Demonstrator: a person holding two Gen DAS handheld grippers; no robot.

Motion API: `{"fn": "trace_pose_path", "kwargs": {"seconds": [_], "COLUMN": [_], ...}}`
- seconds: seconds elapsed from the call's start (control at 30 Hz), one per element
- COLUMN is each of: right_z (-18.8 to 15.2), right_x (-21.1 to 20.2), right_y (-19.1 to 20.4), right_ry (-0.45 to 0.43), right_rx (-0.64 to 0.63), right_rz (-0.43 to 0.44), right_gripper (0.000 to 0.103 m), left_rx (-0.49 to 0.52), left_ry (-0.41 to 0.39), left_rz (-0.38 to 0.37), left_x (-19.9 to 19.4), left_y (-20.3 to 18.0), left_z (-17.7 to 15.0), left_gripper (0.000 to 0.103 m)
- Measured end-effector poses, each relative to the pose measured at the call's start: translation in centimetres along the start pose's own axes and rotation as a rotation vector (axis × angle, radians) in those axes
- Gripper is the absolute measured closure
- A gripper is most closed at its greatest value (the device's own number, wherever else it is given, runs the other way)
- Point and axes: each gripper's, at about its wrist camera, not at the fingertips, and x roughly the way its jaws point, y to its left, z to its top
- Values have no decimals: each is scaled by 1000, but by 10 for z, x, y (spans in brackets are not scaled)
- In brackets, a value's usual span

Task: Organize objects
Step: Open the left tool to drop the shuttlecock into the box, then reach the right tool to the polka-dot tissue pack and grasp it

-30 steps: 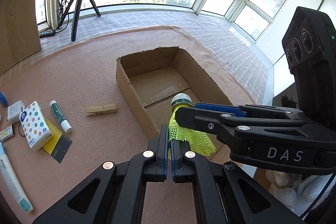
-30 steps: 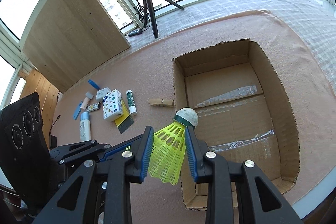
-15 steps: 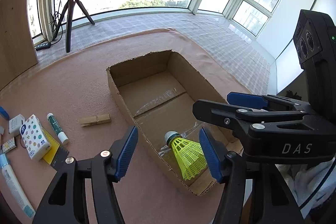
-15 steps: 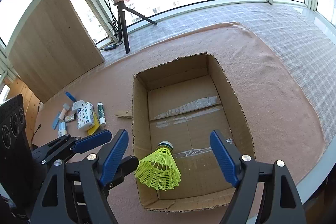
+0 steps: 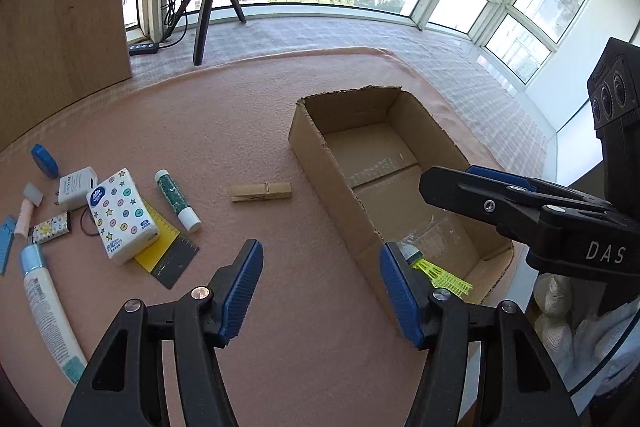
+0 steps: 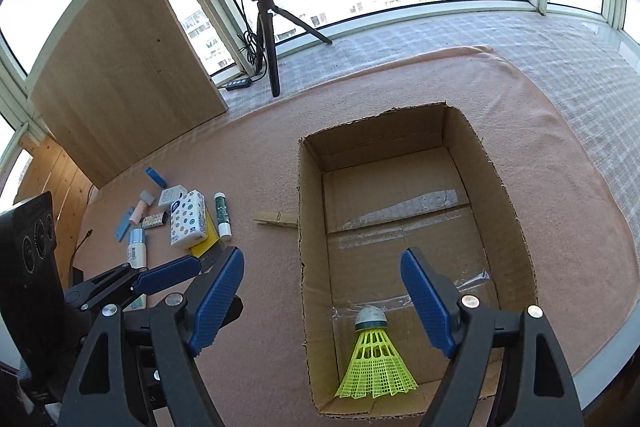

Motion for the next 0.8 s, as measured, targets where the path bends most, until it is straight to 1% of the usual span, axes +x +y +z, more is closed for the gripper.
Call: {"fn": "trace_pose_path", "kwargs": {"seconds": [0.1,0.27,0.33,0.4,0.57,0.63,0.8], "right_z": [2,7,11,15,26,30,35], "right_x": [8,26,36,46,73,84,114], "right_y": [14,43,54,66,93,104,128], "right_ry": [-9,14,25,38,92,115,187], "right_rx": [-30,-83,-106,-130,-174,-201,-236], "right_rz": [10,51,54,62,102,112,150], "right_gripper": [25,25,25,25,25,25,25], "left_rx": [-54,-138,-176,-210,-276,-300,-356], "left_ry": [0,-1,0,3,7,10,10], "left_rz": [32,90,111,121,159,171,174], "left_x": [-6,-18,-22,-24,-27,-26,-17], "left_y": [28,74,92,110,149,162,186], "left_z": [-5,-13,-16,-18,-23,-25,-25], "left_gripper": [39,35,33,33,31,25,24]}}
